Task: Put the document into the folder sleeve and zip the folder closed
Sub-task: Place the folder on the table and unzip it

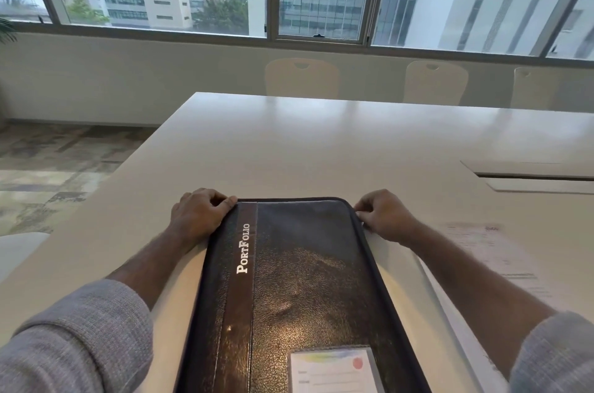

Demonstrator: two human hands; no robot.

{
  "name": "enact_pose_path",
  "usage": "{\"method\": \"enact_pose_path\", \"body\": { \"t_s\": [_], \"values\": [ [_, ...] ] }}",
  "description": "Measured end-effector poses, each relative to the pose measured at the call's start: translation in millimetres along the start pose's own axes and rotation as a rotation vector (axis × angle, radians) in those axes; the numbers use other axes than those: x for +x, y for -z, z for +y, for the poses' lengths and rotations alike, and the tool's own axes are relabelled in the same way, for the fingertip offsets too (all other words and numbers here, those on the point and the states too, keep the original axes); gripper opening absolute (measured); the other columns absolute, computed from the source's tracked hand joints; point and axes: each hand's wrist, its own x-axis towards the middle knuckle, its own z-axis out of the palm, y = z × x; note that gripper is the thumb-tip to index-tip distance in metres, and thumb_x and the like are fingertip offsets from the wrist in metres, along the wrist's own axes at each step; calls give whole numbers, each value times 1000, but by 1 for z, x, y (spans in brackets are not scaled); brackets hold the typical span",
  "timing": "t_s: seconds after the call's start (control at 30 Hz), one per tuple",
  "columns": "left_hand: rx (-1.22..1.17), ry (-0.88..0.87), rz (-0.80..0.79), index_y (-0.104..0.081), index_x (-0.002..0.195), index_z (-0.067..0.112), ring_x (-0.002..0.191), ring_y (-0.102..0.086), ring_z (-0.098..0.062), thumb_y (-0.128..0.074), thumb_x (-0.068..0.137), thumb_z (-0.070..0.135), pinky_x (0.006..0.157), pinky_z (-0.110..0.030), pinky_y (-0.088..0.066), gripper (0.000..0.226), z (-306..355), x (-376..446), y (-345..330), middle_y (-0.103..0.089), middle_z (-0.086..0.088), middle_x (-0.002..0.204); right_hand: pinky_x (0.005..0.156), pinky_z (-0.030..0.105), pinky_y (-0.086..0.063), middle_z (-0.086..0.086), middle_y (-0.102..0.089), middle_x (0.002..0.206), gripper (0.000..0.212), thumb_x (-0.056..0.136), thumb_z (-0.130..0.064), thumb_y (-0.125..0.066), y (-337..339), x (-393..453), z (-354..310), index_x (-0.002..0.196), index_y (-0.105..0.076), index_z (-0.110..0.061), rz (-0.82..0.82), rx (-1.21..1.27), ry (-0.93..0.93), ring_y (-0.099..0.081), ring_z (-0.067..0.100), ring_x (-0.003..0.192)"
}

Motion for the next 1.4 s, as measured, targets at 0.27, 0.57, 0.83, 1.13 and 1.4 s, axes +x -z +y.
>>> {"method": "enact_pose_path", "body": {
  "t_s": [0.27,0.57,0.83,1.13,1.4],
  "values": [
    [42,24,22,-72,92,31,108,-59,-28,-56,87,65,95,-46,-45,37,0,2,-4,-71,1,108,66,23,-44,3,-72,74,14,85,-6,-65,-5,-38,8,76,-75,-7,96,-189,90,-64,15,70],
    [48,39,26,-73,96,30,107,-60,-27,-56,87,65,94,-46,-46,40,-1,5,-3,-72,1,107,54,13,-36,-3,-66,68,17,84,-8,-62,-1,-95,9,71,-71,-13,80,-236,156,-58,5,63],
    [31,47,24,-75,101,28,104,-62,-27,-55,86,67,94,-46,-46,46,1,3,-2,-74,0,104,63,21,-45,-5,-65,74,13,86,-9,-62,2,-147,8,78,-72,-13,74,-227,169,-58,7,70],
    [47,65,-4,-74,102,29,106,-62,-29,-52,85,70,96,-47,-46,50,4,1,0,-74,-2,106,61,16,-43,-9,-61,72,14,86,-8,-63,12,-203,10,77,-70,-14,12,-193,180,-56,5,70],
    [-134,39,-245,-56,135,21,124,-52,-30,-72,82,57,109,-51,-40,66,9,-36,22,-56,-10,136,61,15,-41,-8,-62,74,12,88,-13,-63,12,-219,12,82,-72,-17,23,-182,183,-56,4,69]
  ]
}}
